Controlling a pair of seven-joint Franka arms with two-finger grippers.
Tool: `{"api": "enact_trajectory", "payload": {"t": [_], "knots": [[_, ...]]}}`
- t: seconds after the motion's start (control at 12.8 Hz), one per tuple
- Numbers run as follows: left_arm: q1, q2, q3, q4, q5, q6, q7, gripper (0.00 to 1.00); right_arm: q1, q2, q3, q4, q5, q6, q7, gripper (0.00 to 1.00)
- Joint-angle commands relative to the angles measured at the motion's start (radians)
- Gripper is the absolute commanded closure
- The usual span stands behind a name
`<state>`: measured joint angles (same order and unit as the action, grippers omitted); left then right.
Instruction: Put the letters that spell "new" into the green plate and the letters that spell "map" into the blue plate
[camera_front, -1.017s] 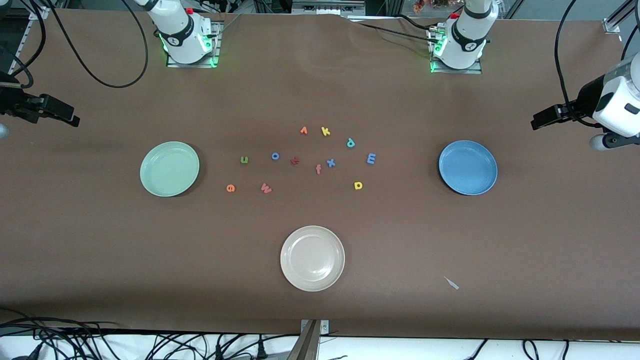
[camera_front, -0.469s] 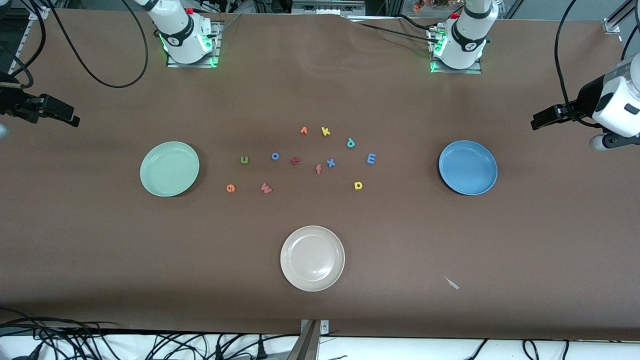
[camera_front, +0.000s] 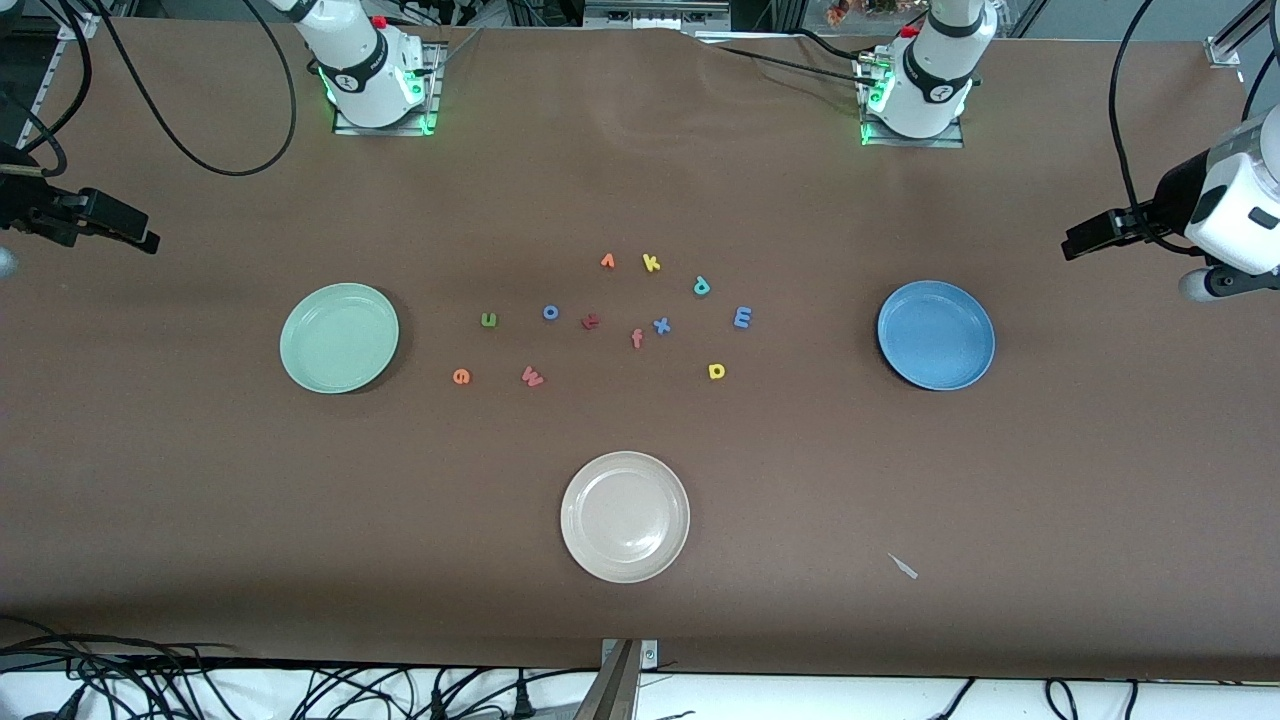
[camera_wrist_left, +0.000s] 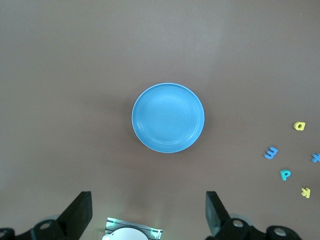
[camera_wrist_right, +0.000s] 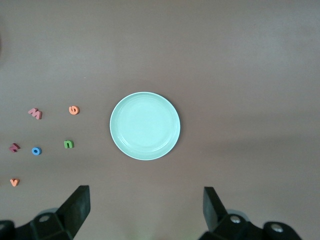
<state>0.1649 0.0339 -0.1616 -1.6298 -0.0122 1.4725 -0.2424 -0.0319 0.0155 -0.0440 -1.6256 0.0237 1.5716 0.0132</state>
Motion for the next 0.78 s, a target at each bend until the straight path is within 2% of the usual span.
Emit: {"api": "enact_trajectory", "payload": {"t": [0.0, 0.7], "knots": [[-0.004, -0.003, -0.001, -0.001, 0.009, -0.009, 0.015, 0.0, -0.009, -0.005, 0.01, 0.004, -0.004, -0.012, -0.002, 0.0], [-0.004, 0.009, -0.001, 0.001, 0.009, -0.009, 0.017, 0.0, -0.009, -0.005, 0.01, 0.004, -0.004, -0.012, -0.002, 0.0]]}}
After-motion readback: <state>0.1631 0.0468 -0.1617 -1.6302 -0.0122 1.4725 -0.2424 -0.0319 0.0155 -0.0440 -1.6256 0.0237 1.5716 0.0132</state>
